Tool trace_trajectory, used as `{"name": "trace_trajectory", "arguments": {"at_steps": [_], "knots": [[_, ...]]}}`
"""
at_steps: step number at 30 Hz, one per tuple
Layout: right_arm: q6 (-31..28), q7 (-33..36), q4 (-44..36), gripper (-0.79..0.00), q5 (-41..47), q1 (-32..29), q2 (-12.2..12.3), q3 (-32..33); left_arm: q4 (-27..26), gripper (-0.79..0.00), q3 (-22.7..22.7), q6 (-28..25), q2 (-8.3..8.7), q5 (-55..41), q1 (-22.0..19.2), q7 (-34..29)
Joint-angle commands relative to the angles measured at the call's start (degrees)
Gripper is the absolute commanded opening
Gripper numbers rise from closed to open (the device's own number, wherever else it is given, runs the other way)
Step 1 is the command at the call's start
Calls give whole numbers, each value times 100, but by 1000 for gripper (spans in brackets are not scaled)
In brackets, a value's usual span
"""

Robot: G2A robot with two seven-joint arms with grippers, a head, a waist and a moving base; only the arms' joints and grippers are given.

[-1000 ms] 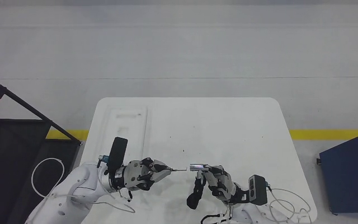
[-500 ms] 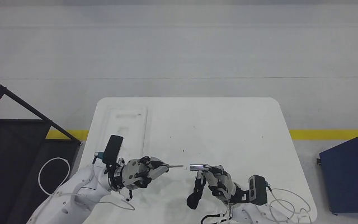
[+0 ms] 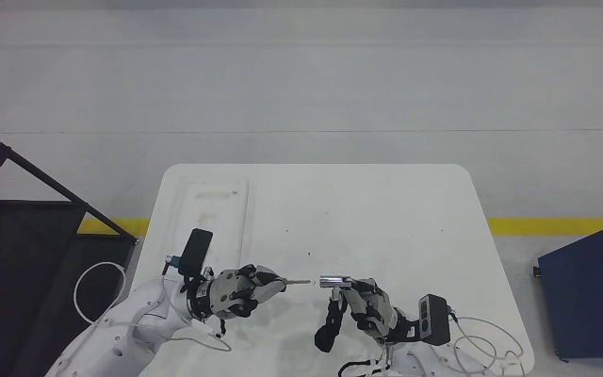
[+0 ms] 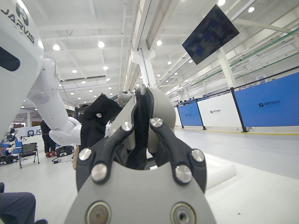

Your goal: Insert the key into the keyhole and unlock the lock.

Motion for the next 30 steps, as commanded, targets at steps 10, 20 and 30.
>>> {"name": "trace_trajectory", "arguments": {"at_steps": [10,20,30], "knots": [[0,0,0,-785,0,0,0,0,56,-785,229,0,58,256,-179,177],[0,0,0,-785,0,0,0,0,58,-785,294,0,10,355,-239,381],[0,0,0,-785,0,0,0,0,107,-785,337,0,-55,313,-249,430]]}}
